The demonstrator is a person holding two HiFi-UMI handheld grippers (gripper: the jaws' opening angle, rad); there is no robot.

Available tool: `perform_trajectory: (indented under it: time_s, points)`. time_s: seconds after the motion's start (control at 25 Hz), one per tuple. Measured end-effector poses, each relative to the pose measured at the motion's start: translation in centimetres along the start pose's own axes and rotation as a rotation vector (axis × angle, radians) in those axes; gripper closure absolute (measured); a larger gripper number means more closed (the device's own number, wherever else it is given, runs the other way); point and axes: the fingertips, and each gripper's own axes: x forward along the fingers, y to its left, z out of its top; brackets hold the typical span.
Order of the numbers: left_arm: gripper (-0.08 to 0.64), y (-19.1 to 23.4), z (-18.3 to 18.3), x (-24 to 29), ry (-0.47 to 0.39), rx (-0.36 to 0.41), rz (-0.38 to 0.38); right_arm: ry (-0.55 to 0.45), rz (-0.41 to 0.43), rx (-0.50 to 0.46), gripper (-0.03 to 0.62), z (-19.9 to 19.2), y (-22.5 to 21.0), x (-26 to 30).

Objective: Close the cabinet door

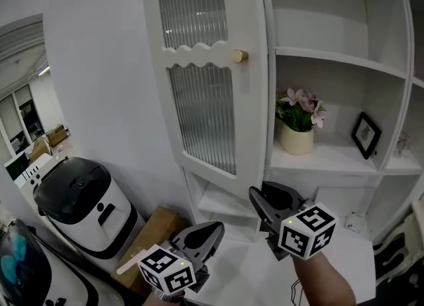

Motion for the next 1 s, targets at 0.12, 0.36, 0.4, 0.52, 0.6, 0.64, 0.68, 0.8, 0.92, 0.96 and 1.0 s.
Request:
perform_trajectory:
  time_s: [0.12, 0.36, 0.4, 0.52, 0.6, 0.64, 0.68, 0.8, 0.92, 0.96, 1.0]
  points:
    - [0.554, 0.3, -0.1, 0.5, 0.009, 0.001, -0.013, 0.000, -0.059, -0.026, 0.515, 0.0, -1.3, 0.2]
    - [0.555, 1.2, -0.1, 0.8, 0.011, -0.007, -0.035, 0.009, -0.166, -0.054, 0.468, 0.1, -3.8, 0.5]
    - [0.554, 1.3, -0.2, 0.9, 0.013, -0.010, -0.039, 0.012, -0.188, -0.066, 0.446, 0.1, -4.2, 0.5]
    - [0.555, 1.7, -0.2, 1.0, 0.012, -0.015, -0.050, 0.013, -0.232, -0.089, 0.431, 0.2, -5.1, 0.8]
    - [0.555, 1.9, -0.1, 1.1, 0.010, -0.016, -0.058, 0.014, -0.248, -0.084, 0.430, 0.1, -5.6, 0.9]
    - [0.555, 2.0, -0.1, 1.2, 0.011, -0.017, -0.061, 0.014, -0.253, -0.076, 0.430, 0.1, -5.9, 1.0]
    - [0.555, 2.1, -0.1, 1.4, 0.013, -0.017, -0.063, 0.014, -0.257, -0.068, 0.428, 0.1, -6.2, 1.1]
    - [0.554, 2.4, -0.1, 1.7, 0.016, -0.019, -0.064, 0.015, -0.266, -0.048, 0.430, 0.1, -7.1, 1.4]
    - [0.555, 2.8, -0.2, 1.7, 0.019, -0.022, -0.065, 0.014, -0.282, -0.039, 0.430, 0.1, -7.7, 1.8]
    - [0.554, 2.9, -0.2, 1.7, 0.020, -0.023, -0.064, 0.013, -0.287, -0.036, 0.430, 0.0, -7.9, 1.9]
    - [0.555, 3.1, -0.2, 1.6, 0.020, -0.023, -0.062, 0.013, -0.292, -0.033, 0.430, 0.0, -8.1, 2.0]
